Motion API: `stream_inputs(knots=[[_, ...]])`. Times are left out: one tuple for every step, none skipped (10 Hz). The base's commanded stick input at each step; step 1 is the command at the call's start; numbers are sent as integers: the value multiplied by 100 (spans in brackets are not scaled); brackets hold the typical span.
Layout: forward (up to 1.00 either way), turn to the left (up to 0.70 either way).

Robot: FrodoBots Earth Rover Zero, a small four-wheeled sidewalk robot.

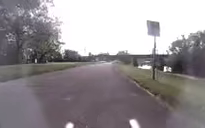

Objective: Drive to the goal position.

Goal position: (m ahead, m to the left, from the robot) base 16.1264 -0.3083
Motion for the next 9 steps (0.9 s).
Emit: stream_inputs(knots=[[70, 35], [70, 35], [70, 22], [70, 0], [70, 0], [70, 0], [70, 0], [70, 0], [70, 0]])
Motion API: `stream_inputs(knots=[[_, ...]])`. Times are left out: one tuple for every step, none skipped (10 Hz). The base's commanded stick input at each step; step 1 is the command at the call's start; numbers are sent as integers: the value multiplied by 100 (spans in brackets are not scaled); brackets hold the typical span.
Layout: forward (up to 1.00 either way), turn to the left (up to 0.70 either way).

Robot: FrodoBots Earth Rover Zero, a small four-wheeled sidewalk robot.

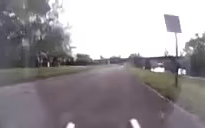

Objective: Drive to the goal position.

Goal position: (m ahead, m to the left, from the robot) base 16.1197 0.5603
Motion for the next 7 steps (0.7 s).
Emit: stream_inputs(knots=[[70, 0], [70, 0], [70, 0], [70, 0], [70, 0], [70, 0], [70, 0]])
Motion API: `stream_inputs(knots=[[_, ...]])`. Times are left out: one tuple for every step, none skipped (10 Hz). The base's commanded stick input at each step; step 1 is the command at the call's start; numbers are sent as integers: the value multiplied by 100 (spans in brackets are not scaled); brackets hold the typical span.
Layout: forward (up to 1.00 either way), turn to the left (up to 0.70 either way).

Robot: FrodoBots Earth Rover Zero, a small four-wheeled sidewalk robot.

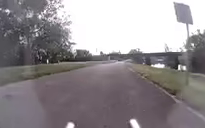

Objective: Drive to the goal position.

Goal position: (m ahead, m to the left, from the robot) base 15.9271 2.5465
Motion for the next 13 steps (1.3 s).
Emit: stream_inputs(knots=[[70, 0], [70, 0], [70, 0], [70, 0], [70, 0], [70, 0], [70, 0], [70, 0], [70, 0], [70, 0], [70, 0], [70, 0], [70, 0]])
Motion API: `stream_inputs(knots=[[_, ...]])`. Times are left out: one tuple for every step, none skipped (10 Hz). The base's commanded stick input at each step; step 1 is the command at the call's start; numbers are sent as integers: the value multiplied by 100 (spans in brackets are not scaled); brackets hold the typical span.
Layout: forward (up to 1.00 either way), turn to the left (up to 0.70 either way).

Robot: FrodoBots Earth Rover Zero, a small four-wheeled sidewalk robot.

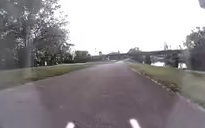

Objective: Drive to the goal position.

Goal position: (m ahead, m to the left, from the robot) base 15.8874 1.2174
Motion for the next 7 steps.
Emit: stream_inputs(knots=[[70, 0], [70, 0], [70, 0], [70, 0], [70, 0], [70, 0], [70, 0]])
